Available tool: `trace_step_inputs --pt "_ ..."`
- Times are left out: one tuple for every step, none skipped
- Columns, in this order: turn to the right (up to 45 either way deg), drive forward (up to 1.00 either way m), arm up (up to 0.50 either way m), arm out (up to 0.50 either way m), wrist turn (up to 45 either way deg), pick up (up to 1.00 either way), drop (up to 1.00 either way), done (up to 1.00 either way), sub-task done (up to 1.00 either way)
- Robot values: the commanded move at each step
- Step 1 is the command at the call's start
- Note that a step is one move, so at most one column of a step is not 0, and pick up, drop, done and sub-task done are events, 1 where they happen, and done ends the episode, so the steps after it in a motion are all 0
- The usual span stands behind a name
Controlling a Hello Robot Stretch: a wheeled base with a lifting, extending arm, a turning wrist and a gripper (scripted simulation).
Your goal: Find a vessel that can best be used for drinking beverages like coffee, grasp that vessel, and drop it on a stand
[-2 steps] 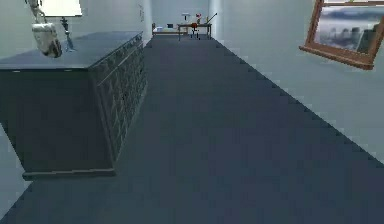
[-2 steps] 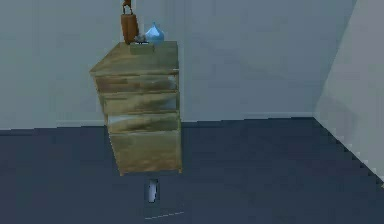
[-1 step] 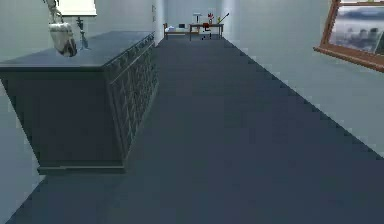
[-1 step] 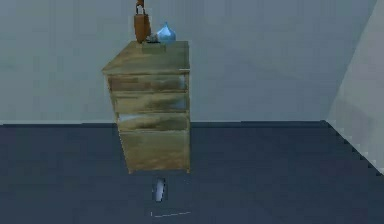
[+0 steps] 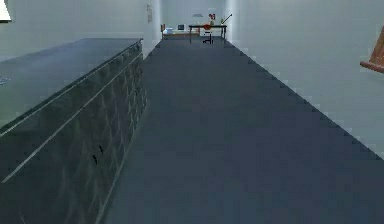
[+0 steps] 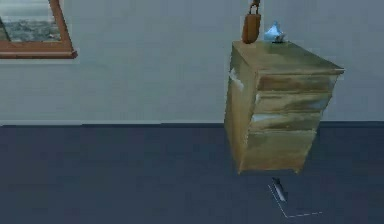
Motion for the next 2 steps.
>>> trace_step_inputs --pt "-9.0 0.00 0.00 0.00 0.0 0.00 0.00 0.00 0.00" --pt "0.0 0.25 0.00 0.00 0.0 0.00 0.00 0.00 0.00"
